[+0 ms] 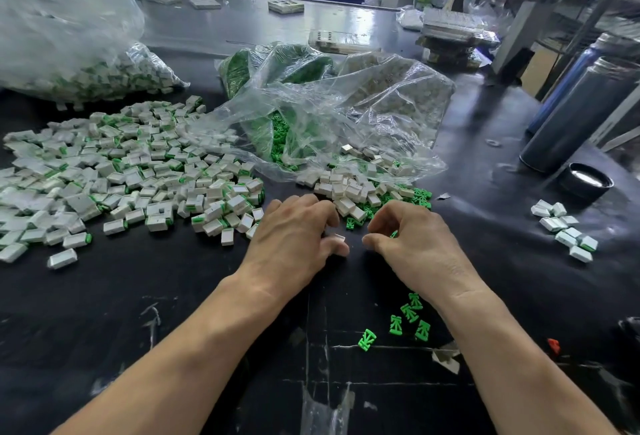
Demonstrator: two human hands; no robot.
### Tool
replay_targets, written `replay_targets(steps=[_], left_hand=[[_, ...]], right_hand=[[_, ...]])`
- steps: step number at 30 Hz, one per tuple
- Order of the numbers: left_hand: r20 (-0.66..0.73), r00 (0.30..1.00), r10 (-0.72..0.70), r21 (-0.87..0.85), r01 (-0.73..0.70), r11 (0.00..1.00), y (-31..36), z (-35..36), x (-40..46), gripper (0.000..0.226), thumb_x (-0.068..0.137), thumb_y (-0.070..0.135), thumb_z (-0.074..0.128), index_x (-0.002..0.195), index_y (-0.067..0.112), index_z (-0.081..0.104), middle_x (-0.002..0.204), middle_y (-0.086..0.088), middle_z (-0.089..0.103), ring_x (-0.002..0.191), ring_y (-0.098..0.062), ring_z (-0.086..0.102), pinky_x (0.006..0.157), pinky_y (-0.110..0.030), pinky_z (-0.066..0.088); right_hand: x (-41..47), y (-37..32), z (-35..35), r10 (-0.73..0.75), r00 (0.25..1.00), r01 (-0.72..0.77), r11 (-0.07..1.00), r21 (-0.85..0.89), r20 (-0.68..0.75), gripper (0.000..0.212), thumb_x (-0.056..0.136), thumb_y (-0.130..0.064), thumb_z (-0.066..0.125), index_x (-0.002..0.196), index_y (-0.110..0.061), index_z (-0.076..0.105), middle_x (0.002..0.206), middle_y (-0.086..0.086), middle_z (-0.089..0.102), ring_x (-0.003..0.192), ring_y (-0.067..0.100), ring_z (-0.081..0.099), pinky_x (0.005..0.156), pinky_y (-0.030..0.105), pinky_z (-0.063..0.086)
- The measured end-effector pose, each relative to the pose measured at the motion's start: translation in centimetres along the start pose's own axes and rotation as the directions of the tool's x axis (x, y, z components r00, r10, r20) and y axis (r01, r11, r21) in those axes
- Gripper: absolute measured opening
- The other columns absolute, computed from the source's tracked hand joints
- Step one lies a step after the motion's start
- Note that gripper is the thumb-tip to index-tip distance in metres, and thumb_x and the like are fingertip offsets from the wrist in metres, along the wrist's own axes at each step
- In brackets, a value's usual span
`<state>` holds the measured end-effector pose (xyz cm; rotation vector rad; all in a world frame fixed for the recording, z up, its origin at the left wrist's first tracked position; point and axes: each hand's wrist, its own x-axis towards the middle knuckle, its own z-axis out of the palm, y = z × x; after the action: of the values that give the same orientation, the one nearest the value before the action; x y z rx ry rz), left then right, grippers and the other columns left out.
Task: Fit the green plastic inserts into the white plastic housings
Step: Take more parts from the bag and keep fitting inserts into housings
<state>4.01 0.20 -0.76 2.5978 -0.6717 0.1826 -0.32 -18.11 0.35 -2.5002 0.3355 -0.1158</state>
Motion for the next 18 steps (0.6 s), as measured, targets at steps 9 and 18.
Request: replay_targets(steps=[9, 18], left_hand=[[0.002, 0.997, -0.076, -0.220, 0.074, 0.973, -0.1, 0.2, -0.2, 0.008, 0.087, 0.031, 0.077, 0.087, 0.034, 0.070, 0.085, 0.018, 0.060, 0.084, -0.001, 0.054, 0.080, -0.024, 0.039], [0.021, 0.966, -0.259, -0.838, 0.158, 0.523, 0.2, -0.4, 0.0, 0.017, 0.081, 0.001, 0.082, 0.088, 0.011, 0.069, 0.085, -0.012, 0.074, 0.072, -0.010, 0.065, 0.069, -0.022, 0.053]], right_hand=[[0.4, 0.1, 1.0, -0.003, 0.995, 0.043, 0.914, 0.402, -0.100, 0.008, 0.091, -0.024, 0.079, 0.090, -0.031, 0.076, 0.084, -0.015, 0.075, 0.082, 0.002, 0.068, 0.074, 0.021, 0.053], [-0.2, -1.1, 1.0, -0.124, 0.980, 0.198, 0.699, 0.687, -0.157, 0.015, 0.090, -0.007, 0.078, 0.091, -0.022, 0.080, 0.077, -0.009, 0.077, 0.065, -0.001, 0.064, 0.061, 0.011, 0.048]])
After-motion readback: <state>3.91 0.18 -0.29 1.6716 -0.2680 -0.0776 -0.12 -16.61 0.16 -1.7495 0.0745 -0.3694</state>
